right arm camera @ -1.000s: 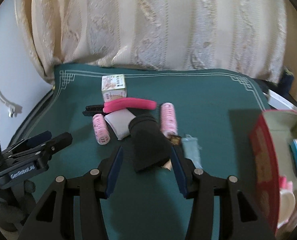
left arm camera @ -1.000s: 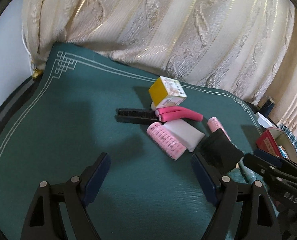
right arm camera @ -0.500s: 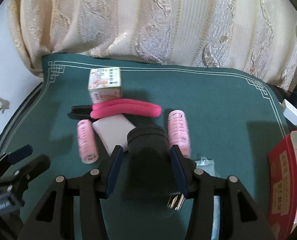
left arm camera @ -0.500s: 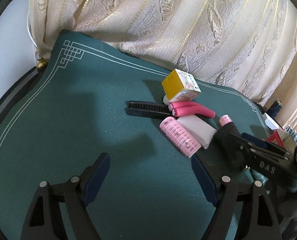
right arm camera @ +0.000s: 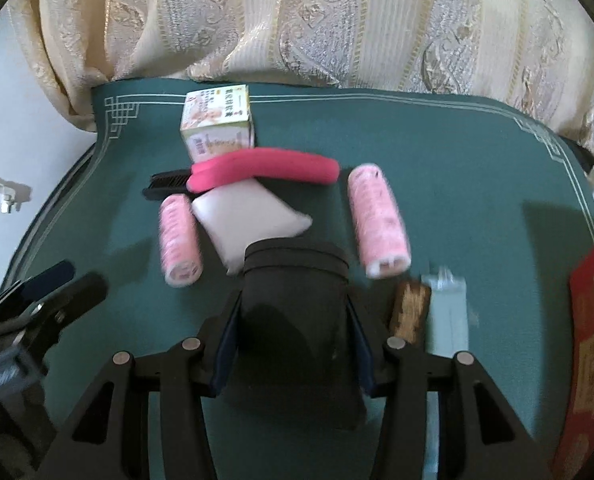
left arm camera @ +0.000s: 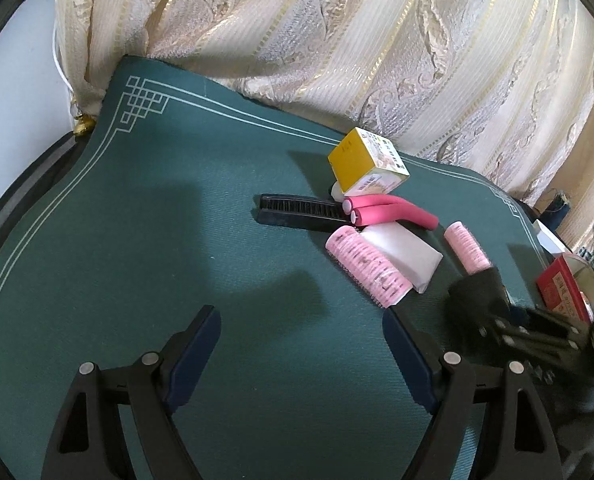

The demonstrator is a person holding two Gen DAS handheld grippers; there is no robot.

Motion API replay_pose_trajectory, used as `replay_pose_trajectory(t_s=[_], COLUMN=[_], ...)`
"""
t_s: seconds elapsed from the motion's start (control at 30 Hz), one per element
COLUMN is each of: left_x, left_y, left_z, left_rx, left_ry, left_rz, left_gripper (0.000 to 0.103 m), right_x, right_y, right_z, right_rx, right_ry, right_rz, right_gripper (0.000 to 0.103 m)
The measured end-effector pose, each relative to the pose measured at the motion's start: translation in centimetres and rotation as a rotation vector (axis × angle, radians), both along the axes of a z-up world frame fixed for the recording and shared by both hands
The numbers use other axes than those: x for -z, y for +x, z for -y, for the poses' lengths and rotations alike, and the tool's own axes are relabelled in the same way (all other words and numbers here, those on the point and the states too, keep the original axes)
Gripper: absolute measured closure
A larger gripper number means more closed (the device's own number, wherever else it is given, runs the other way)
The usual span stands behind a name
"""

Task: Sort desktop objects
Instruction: 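Return the right tool to the table and grasp the black cylindrical cap, then grasp the large pink roller with the left tool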

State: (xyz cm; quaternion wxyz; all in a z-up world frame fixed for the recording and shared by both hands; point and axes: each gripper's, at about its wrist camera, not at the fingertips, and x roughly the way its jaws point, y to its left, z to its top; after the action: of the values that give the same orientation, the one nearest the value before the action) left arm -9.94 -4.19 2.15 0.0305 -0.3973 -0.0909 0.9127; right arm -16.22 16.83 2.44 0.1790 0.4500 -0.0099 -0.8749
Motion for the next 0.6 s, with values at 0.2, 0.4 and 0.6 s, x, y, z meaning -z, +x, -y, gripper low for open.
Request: replay_pose_trajectory(t_s=[0.2, 0.4, 0.6], left_x=[0.1, -0.2, 0.4], left_y=[-0.3, -1.8, -4.7], left_z=[-1.1, -2.4, -2.7], left_rx=[0.033, 0.172, 0.333], left_ry=[-0.017, -0.034, -0.187], left_rz=[0.018, 0.027, 0.002], left_gripper=[0.018, 0.018, 0.018], right_x=[0.1, 0.2, 0.3], right_y=[3.1, 4.0, 3.9], right_z=[-1.6, -2.6, -2.9], right_rx=[0.012, 0.026, 0.017], right_ry=[-0.047, -0.100, -0.116], right_rz=[0.017, 0.011, 0.003], right_gripper=[0.051, 0.051, 0.051])
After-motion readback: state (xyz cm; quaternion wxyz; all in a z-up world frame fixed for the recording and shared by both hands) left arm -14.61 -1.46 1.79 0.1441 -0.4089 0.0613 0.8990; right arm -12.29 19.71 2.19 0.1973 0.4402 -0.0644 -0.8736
